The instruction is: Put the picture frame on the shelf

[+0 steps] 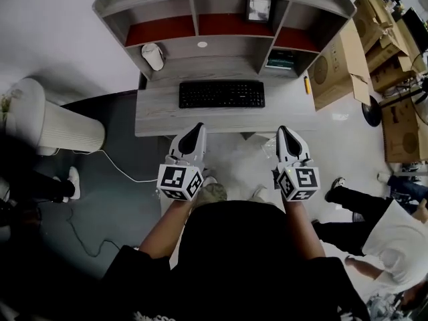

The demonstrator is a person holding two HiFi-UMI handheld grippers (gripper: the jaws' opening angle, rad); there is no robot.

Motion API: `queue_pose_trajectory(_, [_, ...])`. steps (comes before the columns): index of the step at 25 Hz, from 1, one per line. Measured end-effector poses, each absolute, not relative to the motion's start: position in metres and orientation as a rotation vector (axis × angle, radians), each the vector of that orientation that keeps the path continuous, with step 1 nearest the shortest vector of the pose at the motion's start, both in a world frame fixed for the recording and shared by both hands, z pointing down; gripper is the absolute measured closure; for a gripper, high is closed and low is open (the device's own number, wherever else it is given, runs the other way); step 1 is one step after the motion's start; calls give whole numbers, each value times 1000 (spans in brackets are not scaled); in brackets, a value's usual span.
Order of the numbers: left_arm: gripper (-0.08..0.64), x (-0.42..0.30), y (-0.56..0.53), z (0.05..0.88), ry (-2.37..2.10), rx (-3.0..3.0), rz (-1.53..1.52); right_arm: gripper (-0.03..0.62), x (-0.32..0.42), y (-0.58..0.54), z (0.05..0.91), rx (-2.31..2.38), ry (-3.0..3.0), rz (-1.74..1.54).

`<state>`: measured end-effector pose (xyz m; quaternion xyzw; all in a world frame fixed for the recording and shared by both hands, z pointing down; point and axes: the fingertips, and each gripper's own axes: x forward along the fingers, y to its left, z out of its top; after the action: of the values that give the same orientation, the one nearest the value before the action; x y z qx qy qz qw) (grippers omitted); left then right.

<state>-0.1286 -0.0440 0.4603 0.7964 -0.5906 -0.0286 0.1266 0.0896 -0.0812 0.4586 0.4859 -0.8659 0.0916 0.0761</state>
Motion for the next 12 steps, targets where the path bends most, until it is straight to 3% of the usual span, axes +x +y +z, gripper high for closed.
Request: queue_pose_trajectory(12, [543,-8,-43,452,-1692,2339,-62,580,183,-82,449,1425,-2638,209])
